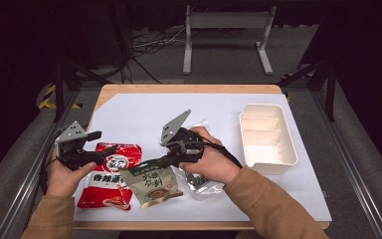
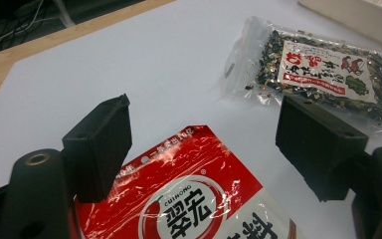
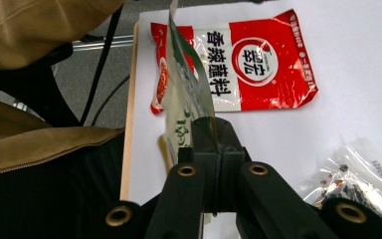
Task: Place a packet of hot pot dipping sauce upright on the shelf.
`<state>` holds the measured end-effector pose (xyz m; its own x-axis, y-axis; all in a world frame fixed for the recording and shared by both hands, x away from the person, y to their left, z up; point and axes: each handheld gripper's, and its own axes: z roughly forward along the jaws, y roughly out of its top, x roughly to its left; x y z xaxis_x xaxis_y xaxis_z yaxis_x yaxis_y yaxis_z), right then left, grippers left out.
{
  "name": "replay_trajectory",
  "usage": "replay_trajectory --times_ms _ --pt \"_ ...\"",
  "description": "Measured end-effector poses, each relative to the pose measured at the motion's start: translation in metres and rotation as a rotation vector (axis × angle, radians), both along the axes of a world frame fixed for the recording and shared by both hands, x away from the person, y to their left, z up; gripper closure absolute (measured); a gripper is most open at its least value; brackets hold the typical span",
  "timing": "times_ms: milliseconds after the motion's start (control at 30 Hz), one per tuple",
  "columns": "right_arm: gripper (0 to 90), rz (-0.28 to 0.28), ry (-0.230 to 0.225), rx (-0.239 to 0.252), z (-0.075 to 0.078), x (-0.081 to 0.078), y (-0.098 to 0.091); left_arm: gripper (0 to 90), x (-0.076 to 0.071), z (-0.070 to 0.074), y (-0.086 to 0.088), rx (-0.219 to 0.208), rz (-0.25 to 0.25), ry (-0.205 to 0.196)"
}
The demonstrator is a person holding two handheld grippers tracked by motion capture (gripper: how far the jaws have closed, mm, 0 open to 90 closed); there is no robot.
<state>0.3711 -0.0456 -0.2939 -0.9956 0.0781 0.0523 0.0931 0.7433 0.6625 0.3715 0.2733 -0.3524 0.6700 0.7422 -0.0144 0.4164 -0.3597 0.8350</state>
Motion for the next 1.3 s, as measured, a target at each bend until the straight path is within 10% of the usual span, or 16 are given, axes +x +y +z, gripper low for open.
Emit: replay_trajectory --times_ms 1300 --pt "90.0 -0.148 -0.197 0.064 0.059 0.006 -0.074 22.4 0.001 -0.001 0.001 -0.003 0.008 0.007"
